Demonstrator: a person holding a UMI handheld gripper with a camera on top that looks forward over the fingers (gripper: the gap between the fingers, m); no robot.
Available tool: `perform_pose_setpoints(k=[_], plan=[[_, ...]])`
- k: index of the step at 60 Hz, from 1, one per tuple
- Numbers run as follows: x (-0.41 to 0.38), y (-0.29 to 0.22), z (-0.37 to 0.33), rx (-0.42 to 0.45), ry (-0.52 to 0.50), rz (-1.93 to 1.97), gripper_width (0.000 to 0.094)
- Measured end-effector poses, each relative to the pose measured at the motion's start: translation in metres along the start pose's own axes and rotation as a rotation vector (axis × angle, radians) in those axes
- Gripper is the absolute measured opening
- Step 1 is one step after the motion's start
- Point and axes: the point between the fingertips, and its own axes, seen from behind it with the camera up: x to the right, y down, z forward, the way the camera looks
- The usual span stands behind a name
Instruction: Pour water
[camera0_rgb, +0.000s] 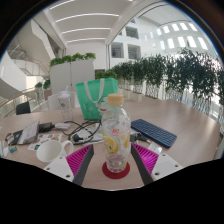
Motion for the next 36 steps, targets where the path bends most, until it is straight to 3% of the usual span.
perform_pose_setpoints(k=[29,36], plan=[[-0.14,-0.028,-0.349,-0.001,0.087,0.005,0.0836],[-0.161,-0.035,-0.403,0.025,0.083,0.011,0.0836]])
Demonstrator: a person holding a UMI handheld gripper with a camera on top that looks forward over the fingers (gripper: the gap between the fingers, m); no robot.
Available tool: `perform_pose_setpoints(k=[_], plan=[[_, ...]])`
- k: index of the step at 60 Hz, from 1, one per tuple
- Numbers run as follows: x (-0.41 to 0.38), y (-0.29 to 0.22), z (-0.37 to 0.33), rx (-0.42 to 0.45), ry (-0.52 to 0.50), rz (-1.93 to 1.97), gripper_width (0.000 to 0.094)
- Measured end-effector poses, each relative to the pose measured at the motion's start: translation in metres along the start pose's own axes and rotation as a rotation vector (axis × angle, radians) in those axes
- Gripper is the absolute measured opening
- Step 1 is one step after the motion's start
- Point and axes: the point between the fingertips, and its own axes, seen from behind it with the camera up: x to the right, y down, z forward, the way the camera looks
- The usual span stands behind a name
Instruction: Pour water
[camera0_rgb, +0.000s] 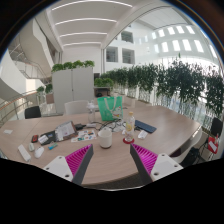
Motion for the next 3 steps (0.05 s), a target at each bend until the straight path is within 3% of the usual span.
perform_pose_setpoints(k=[3], plan=[[-0.009,-0.006,-0.02,0.009,0.005,-0.009,0.0833]])
